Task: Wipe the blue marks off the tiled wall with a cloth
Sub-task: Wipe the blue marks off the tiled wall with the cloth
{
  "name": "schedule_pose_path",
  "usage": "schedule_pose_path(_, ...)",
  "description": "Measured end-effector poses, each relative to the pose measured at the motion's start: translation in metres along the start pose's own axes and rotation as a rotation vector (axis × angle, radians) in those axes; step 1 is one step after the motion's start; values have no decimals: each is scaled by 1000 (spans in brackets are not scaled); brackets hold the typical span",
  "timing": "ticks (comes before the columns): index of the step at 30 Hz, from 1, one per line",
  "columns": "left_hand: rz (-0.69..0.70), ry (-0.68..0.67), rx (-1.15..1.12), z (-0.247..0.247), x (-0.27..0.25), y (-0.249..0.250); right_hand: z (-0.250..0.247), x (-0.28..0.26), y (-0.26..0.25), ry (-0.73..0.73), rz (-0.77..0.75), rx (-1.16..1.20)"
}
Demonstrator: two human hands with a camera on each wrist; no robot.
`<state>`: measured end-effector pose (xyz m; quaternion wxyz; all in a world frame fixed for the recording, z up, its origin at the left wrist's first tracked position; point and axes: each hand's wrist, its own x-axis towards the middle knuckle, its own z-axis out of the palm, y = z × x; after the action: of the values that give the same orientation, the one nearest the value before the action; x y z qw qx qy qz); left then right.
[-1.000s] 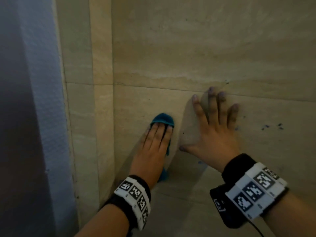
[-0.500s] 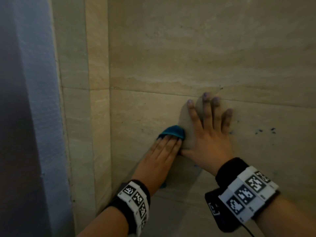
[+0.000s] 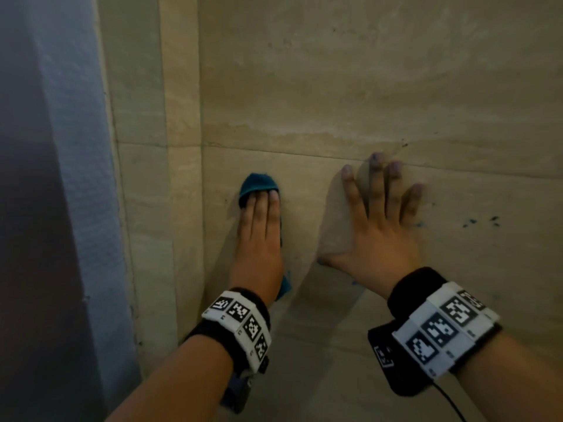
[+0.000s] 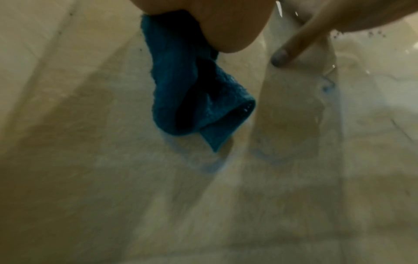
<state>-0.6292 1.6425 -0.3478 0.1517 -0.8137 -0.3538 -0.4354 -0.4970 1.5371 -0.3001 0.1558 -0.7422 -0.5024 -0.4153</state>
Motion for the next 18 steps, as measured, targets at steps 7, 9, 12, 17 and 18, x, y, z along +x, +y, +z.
schedule_pose_path(7,224,-144,40,19,-16,-25,-2,-1,-1,-48,-2,3)
schedule_pose_path(9,192,-113,88,13,-9,-33,-3,-1,-2,-69,-1,2)
schedule_pose_path(12,138,-6,49,11,-3,-28,-5,-1,-3,-79,11,5)
schedule_pose_path(17,369,47,33,28,-29,-19,-3,-2,-3,-57,12,4)
schedule_pose_path(18,412,34,64,32,-37,-21,-3,-3,-2,-65,7,-4)
